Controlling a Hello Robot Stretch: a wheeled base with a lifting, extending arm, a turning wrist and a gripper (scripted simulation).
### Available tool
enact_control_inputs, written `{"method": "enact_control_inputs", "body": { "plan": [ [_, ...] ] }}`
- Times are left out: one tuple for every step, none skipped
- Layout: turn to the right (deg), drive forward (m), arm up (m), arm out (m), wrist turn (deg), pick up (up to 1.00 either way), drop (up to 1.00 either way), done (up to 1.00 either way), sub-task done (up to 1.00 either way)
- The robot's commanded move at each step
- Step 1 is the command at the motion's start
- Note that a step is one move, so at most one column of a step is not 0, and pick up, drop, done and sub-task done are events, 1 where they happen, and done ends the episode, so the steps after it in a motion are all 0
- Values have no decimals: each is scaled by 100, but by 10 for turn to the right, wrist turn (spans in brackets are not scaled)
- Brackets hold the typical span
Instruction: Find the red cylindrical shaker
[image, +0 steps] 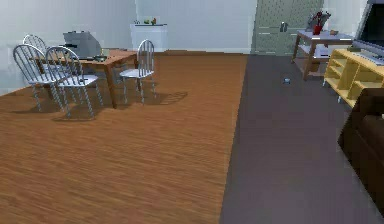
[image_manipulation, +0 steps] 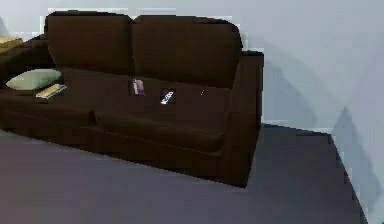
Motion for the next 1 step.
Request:
{"method": "enact_control_inputs", "body": {
  "plan": [
    [0, 100, 0, 0, 0, 0, 0, 0, 0]
  ]
}}
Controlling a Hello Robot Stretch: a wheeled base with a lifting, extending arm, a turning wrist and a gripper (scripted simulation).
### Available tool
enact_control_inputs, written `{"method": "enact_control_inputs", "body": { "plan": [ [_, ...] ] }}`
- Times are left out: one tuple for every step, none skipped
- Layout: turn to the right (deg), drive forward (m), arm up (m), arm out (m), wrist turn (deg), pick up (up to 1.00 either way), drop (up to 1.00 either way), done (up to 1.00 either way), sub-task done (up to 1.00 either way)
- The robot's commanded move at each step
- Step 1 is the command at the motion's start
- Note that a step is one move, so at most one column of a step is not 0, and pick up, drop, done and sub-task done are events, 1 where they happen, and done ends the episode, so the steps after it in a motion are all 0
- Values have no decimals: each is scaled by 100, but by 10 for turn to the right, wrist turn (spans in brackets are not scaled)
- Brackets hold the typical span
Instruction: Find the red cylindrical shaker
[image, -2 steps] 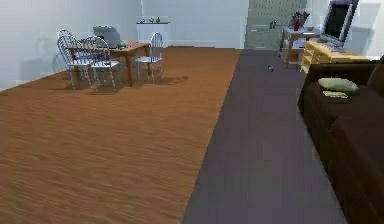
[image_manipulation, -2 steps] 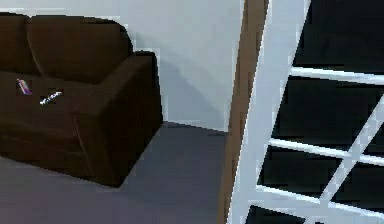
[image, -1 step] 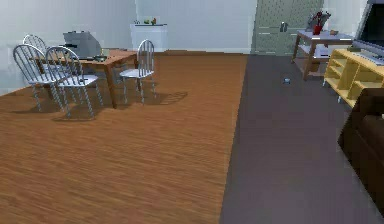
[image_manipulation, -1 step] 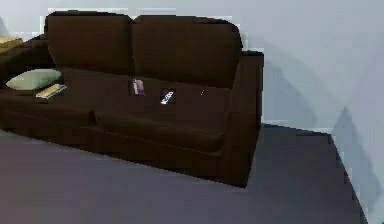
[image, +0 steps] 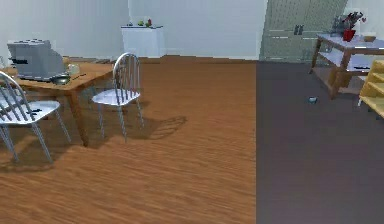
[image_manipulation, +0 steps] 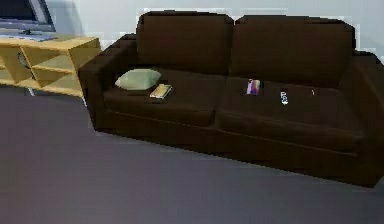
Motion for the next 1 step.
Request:
{"method": "enact_control_inputs", "body": {
  "plan": [
    [-30, 0, 0, 0, 0, 0, 0, 0, 0]
  ]
}}
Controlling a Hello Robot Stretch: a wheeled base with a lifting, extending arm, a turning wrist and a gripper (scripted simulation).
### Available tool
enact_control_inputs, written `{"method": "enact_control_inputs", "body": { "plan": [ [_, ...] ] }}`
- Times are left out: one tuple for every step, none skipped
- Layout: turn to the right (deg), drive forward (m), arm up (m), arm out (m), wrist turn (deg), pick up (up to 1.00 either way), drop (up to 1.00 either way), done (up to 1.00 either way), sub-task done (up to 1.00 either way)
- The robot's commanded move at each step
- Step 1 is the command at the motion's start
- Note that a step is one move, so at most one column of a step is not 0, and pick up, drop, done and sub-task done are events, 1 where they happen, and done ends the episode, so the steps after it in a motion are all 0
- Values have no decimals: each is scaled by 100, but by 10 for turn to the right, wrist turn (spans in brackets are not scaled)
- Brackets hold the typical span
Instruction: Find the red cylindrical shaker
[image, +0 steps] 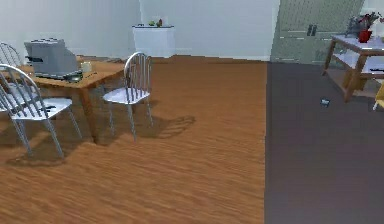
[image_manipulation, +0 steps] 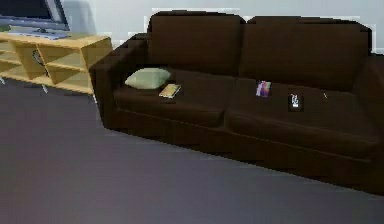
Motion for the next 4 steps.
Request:
{"method": "enact_control_inputs", "body": {
  "plan": [
    [30, 0, 0, 0, 0, 0, 0, 0, 0],
    [0, 100, 0, 0, 0, 0, 0, 0, 0],
    [0, 100, 0, 0, 0, 0, 0, 0, 0],
    [0, 40, 0, 0, 0, 0, 0, 0, 0]
  ]
}}
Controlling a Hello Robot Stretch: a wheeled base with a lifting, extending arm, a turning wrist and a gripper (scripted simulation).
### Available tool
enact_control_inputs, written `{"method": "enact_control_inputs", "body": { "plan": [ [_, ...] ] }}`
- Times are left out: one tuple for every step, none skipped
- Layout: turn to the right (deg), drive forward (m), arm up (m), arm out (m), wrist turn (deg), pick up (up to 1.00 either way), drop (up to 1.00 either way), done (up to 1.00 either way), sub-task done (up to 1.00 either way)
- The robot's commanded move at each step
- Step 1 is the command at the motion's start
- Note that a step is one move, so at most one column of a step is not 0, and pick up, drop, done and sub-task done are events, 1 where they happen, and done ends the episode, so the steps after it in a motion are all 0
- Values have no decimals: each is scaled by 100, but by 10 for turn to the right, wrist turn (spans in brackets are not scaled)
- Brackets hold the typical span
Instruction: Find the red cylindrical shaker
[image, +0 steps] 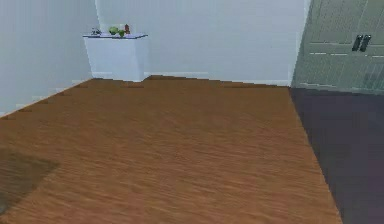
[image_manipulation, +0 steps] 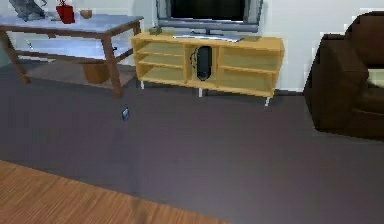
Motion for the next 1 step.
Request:
{"method": "enact_control_inputs", "body": {
  "plan": [
    [-270, 0, 0, 0, 0, 0, 0, 0, 0]
  ]
}}
